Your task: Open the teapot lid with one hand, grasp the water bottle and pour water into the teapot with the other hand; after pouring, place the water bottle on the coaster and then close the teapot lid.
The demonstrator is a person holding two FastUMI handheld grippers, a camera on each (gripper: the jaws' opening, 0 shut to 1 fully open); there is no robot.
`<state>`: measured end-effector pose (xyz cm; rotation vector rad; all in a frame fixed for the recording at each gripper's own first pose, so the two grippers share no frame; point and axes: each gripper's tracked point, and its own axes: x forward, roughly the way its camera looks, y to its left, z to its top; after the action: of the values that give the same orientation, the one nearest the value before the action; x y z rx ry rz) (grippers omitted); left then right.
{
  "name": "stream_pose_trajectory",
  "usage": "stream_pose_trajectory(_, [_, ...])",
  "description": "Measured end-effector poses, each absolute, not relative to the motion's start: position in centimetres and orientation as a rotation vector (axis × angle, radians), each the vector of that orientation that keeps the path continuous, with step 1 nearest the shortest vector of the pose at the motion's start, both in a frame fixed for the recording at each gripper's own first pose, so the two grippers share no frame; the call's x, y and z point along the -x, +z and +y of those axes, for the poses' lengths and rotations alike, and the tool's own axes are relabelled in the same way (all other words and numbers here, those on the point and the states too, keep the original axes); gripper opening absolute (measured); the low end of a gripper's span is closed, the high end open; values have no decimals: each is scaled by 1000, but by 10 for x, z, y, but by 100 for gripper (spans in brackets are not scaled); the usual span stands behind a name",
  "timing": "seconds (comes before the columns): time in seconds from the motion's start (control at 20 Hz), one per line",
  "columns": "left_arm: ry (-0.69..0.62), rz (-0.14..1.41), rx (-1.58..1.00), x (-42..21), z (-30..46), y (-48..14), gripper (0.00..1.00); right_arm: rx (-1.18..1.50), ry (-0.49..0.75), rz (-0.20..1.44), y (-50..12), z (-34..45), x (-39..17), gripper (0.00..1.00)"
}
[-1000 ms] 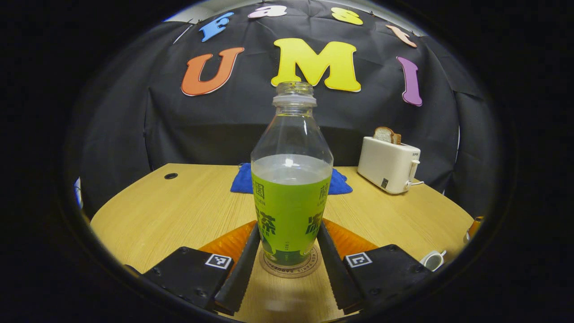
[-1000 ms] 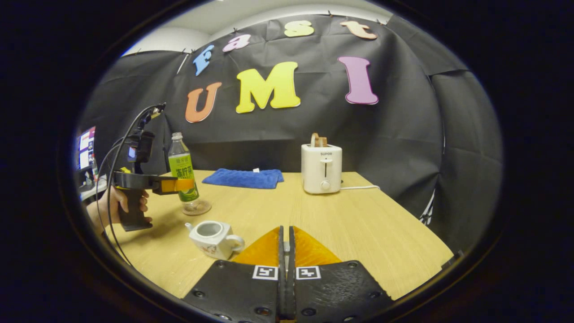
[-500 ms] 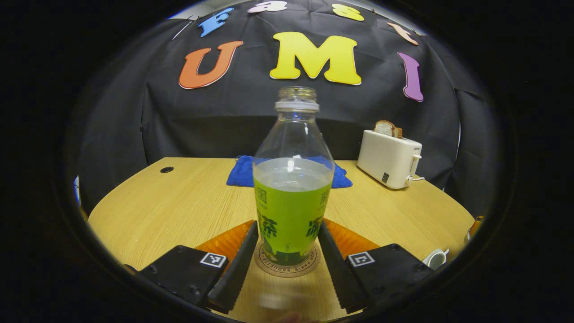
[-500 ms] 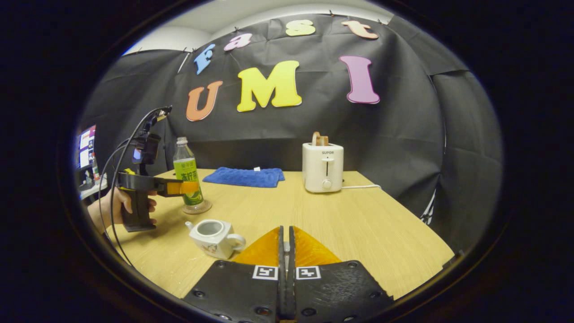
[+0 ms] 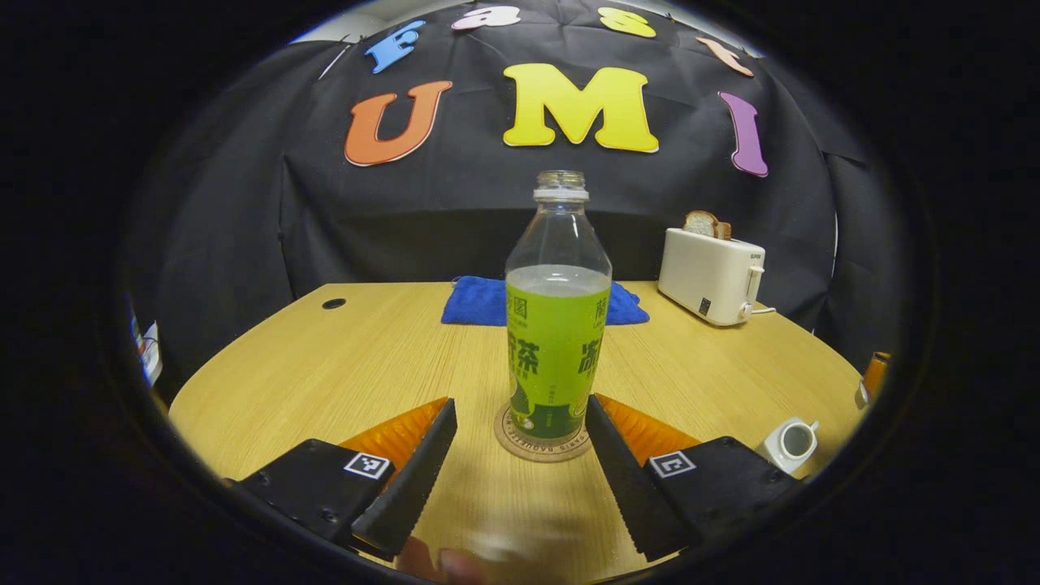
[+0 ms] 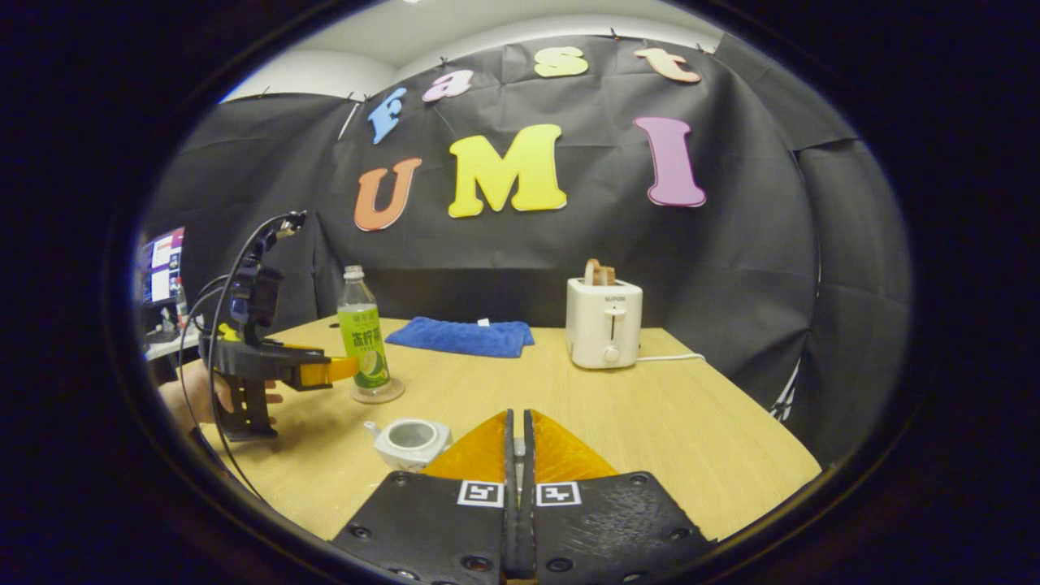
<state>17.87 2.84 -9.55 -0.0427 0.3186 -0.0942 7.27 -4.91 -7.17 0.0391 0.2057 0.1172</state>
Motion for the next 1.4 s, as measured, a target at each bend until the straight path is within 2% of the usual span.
stream_pose_trajectory(0.35, [5, 266, 75, -107, 84, -75, 99, -18, 251, 151, -53, 8, -96, 0])
stream_pose_trajectory(0.7, [110, 215, 45, -56, 126, -68, 99, 13, 319, 204, -84, 42, -117, 0])
stream_pose_trajectory(0.95, [145, 180, 36, -42, 137, -59, 99, 26, 332, 210, -89, 48, -118, 0])
stream_pose_trajectory(1.4, [134, 171, 26, -41, 130, -55, 99, 14, 328, 219, -99, 47, -115, 0])
